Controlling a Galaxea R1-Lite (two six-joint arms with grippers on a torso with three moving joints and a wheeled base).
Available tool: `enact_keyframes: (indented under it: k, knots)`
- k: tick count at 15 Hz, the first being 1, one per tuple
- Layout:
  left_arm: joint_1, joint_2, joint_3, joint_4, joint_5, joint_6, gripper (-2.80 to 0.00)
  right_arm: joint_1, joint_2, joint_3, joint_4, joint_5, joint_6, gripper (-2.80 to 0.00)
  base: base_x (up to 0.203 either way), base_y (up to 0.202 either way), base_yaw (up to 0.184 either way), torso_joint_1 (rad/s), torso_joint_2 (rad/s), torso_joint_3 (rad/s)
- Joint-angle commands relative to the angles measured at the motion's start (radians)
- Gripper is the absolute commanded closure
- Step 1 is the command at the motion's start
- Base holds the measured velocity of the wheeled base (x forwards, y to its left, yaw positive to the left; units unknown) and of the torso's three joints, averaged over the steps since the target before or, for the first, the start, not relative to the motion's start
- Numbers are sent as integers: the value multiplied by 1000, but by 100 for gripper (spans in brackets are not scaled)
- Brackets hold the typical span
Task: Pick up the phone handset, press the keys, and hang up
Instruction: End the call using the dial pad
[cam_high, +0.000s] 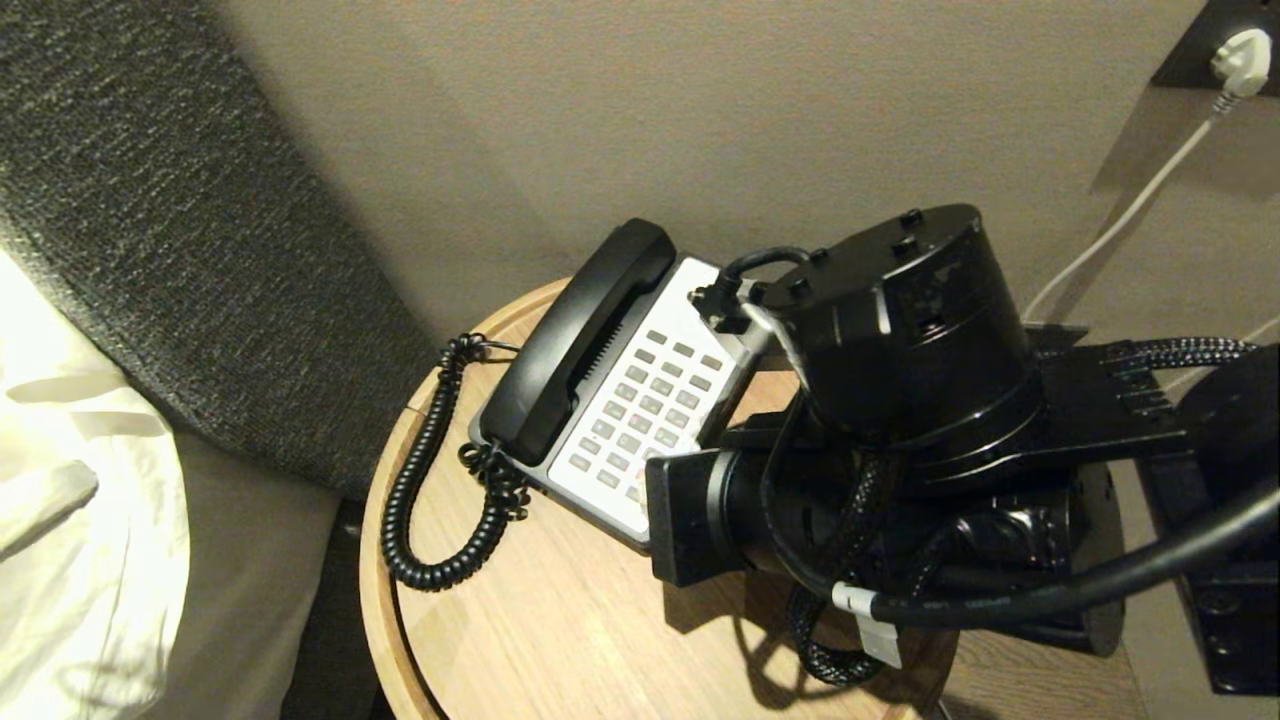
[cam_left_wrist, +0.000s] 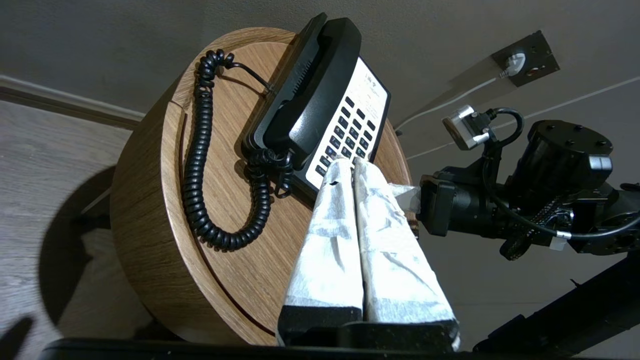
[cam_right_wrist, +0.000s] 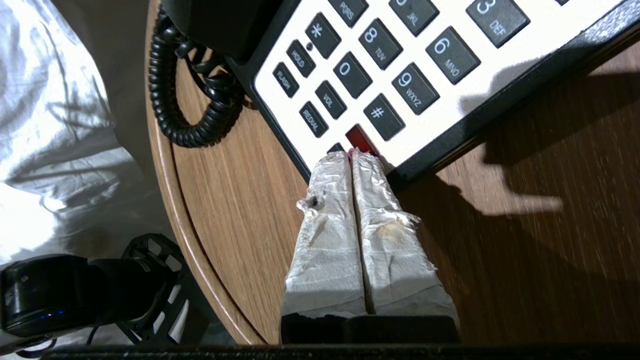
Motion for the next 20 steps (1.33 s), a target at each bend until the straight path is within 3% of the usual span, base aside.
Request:
enact_keyframes:
  k: [1,17,20]
  knots:
    - [0,3,1,-1,1,-4,0,0,9,0,0,-1,3,0,0,0,0,0,0,0]
    - [1,-17,53,-7,-1,-4,0,0,-1,-12,5,-1,3,0,0,0,0,0,0,0]
    - [43,-8,50,-7,0,-4,0,0,-28,-3,6,-1,6,0,0,0,0,0,0,0]
